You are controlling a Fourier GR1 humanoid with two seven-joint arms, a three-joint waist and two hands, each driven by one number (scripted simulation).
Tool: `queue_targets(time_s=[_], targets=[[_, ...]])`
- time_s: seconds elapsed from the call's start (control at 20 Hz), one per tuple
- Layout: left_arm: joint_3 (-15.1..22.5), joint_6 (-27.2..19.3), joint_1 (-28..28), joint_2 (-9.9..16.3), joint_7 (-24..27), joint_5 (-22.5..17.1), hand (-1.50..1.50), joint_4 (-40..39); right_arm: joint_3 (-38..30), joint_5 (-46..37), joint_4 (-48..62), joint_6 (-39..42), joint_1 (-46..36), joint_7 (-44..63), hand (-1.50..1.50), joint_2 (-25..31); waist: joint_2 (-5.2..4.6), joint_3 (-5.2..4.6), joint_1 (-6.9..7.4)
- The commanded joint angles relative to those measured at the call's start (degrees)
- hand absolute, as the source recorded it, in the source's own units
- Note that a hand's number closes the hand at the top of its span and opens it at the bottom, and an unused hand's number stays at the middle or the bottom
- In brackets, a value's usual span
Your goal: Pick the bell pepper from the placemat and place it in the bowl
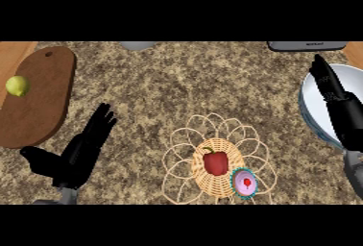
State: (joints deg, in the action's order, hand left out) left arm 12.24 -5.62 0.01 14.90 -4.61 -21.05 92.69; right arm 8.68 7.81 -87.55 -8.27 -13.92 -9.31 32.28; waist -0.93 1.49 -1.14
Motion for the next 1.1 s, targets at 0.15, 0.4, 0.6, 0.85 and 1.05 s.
queue_targets(time_s=[0.15, 0.4, 0.6, 0.85, 1.05], targets=[[-7.2, -5.8, -3.5, 7.2, 1.1, 7.7, 0.0, -1.9, 6.5, -4.7, -15.0, 1.2, -1.0, -1.5, 1.5, -0.4, 1.76, -1.55, 0.42], [-10.5, -8.7, -2.5, 10.9, -0.2, 10.0, 0.0, -3.1, 5.1, -23.8, -8.0, -7.6, 5.3, 13.5, -1.5, 11.4, 2.55, -1.99, -4.0], [-11.9, -8.6, -2.4, 11.8, -0.5, 9.8, 0.0, -3.2, 12.8, -34.2, -21.2, -20.9, 18.8, 13.8, -1.5, 2.2, 2.37, -1.65, -4.2], [-11.1, -8.0, -2.8, 11.2, 0.6, 10.6, 0.0, -2.9, 22.2, -52.3, -31.3, -26.3, 32.9, 20.0, -1.5, 1.3, 1.81, -1.67, -2.57], [-11.8, -6.9, -7.2, 10.5, 0.5, 10.4, 0.0, -6.2, 21.5, -61.6, -44.7, -20.4, 37.1, 33.6, -1.5, 0.9, 1.19, -1.66, -0.83]])
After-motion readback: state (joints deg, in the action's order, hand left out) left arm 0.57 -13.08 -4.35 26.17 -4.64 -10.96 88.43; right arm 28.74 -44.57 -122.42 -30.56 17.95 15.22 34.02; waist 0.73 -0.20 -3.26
